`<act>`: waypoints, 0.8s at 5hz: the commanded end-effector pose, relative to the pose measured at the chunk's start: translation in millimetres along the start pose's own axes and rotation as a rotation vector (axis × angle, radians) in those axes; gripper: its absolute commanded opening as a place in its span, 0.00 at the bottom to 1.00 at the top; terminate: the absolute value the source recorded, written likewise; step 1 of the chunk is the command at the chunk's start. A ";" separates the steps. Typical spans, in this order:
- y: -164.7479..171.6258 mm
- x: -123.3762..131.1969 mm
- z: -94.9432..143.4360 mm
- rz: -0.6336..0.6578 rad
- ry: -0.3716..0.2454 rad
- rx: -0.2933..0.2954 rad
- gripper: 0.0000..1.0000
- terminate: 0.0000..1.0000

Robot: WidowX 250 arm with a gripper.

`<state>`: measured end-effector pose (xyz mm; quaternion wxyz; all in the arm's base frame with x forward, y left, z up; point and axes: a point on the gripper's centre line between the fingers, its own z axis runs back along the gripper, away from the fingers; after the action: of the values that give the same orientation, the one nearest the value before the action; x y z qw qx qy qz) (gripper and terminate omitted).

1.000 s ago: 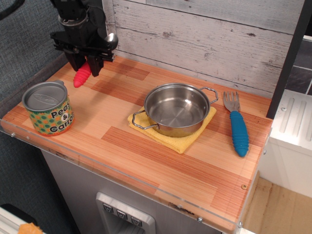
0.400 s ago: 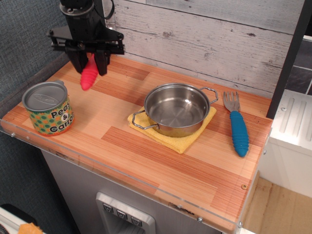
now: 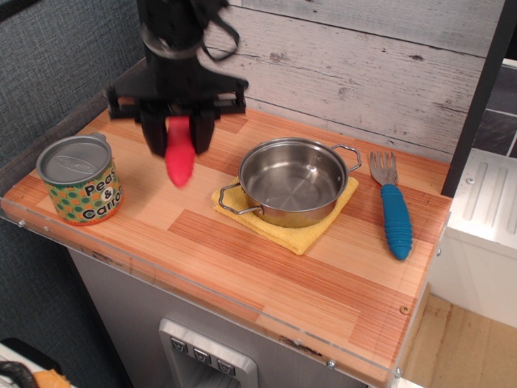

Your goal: Reorient the spoon 90 degrees counterclockwise and to the lower right corner

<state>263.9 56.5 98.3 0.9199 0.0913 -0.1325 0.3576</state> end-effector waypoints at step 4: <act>-56.3 -82.2 5.7 0.863 0.175 -0.069 0.00 0.00</act>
<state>227.1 -39.2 63.8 0.6967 -0.0270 -0.0832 0.7120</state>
